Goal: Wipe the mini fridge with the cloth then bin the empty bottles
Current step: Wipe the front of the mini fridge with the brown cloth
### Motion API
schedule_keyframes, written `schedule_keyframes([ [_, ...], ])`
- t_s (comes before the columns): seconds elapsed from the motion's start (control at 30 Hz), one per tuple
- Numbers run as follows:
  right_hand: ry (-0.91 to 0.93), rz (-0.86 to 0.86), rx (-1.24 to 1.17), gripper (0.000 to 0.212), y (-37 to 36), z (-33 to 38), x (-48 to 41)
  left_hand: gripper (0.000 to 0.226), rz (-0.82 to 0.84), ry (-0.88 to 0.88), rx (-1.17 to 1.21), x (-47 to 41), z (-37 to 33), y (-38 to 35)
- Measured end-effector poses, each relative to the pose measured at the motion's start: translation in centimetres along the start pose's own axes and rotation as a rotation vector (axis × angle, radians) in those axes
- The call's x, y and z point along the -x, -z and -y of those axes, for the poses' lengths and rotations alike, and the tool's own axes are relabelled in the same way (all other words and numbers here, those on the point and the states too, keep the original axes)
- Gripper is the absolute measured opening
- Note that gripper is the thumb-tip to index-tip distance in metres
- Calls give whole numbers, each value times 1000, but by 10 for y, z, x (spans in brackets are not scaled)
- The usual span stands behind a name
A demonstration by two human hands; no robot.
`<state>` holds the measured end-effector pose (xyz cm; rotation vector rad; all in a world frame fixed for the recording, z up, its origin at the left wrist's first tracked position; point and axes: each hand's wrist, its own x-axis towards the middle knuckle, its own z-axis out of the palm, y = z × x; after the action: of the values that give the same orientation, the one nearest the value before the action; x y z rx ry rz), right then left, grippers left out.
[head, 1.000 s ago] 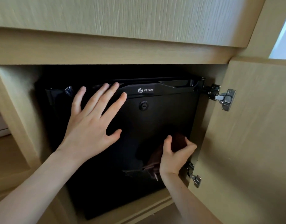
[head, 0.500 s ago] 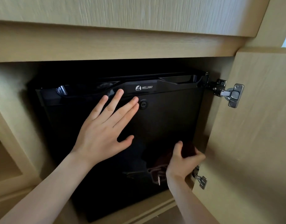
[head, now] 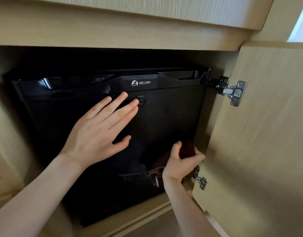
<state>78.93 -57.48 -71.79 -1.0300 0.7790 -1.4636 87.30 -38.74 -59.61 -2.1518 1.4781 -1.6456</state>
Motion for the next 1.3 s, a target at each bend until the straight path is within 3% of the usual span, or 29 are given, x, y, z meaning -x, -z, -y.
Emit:
schedule_keyframes([
  [0.1, -179, -112, -19, 41, 1, -1, -12, 68, -2, 0, -10, 3, -2, 0],
  [0.27, 194, 10, -90, 42, -25, 50, -28, 69, -5, -6, -10, 2, -3, 1],
  [0.33, 247, 44, -82, 44, -27, 47, -25, 69, -12, -6, -1, 3, -1, 0],
  [0.5, -155, -70, -35, 42, 8, -7, -13, 68, -31, -5, 18, 1, 2, -2],
  [0.6, -243, -95, -22, 39, 14, -12, -14, 68, -46, 5, 24, 2, 0, -3],
  [0.67, -143, -68, -42, 39, 4, 4, -18, 68, -55, 2, 28, 2, 0, -3],
  [0.8, 258, 42, -22, 38, -14, 37, -28, 69, -64, -11, 29, 2, 0, -5],
  [0.87, 318, 71, 12, 38, -15, 33, -31, 68, -79, -13, 26, 2, 1, -6],
  [0.93, 245, 42, 36, 33, -10, 17, -32, 68, -85, -13, 30, 1, 2, -6],
  [1.07, -166, -102, 78, 27, 17, -18, -33, 68, -99, -13, 29, 1, 1, -5],
  [1.13, -249, -133, 62, 28, 19, -18, -35, 67, -104, -11, 27, 0, 0, -4],
  [1.3, 172, -96, 24, 35, -9, 19, -42, 68, -109, -19, 32, 2, 2, -6],
])
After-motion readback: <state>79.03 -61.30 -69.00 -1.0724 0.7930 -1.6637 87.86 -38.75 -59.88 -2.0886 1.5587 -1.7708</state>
